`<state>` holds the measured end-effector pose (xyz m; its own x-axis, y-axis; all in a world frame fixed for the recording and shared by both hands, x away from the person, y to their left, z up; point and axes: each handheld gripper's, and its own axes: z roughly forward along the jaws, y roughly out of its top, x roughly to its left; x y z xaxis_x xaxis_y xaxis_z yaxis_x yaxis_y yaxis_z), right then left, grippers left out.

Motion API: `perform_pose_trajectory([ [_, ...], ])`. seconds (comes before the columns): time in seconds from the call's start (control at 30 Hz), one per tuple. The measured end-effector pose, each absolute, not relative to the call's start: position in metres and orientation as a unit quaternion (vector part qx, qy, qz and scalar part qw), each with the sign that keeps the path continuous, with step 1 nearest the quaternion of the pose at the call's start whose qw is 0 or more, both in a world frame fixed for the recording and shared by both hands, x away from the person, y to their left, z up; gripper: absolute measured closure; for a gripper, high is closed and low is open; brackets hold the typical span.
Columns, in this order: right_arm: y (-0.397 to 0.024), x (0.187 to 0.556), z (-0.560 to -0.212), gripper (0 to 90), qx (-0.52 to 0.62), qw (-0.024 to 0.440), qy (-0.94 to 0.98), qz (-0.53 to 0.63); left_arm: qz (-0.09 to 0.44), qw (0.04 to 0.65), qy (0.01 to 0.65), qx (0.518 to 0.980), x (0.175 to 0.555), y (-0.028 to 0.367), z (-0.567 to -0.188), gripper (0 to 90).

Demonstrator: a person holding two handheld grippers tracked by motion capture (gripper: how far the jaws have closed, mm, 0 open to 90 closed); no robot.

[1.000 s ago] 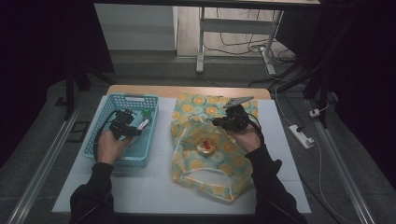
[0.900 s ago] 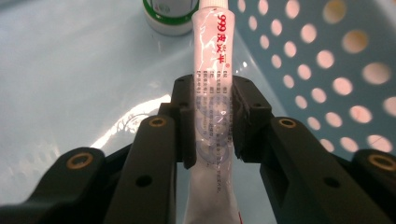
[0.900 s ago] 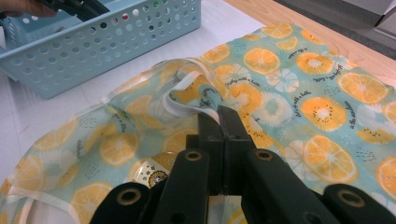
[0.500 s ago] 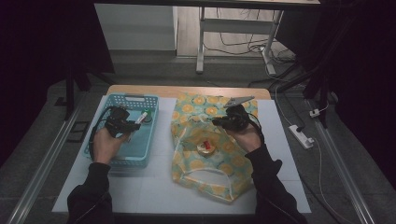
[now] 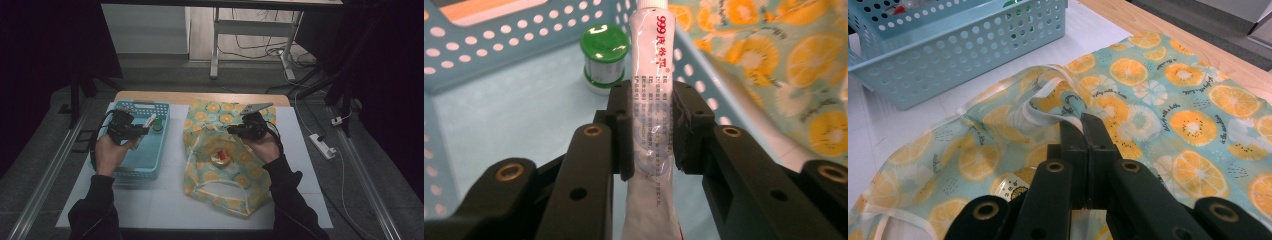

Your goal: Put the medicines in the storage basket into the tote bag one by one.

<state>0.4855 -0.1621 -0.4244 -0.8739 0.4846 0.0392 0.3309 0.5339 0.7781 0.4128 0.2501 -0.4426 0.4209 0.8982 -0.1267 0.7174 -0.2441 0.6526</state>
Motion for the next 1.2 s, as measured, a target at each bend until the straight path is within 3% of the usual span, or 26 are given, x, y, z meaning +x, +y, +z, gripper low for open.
perform_pose_trajectory([
  [0.57, -0.164, 0.485, -0.422, 89.5, 0.234, 0.094, 0.868, 0.428, 0.107, 0.368, 0.489, 0.784, 0.402, 0.222, -0.419, 72.4],
  [1.2, -0.164, 0.484, -0.42, 89.5, 0.234, 0.096, 0.866, 0.432, 0.067, 0.363, 0.426, 0.826, 0.398, 0.166, -0.42, 72.4],
])
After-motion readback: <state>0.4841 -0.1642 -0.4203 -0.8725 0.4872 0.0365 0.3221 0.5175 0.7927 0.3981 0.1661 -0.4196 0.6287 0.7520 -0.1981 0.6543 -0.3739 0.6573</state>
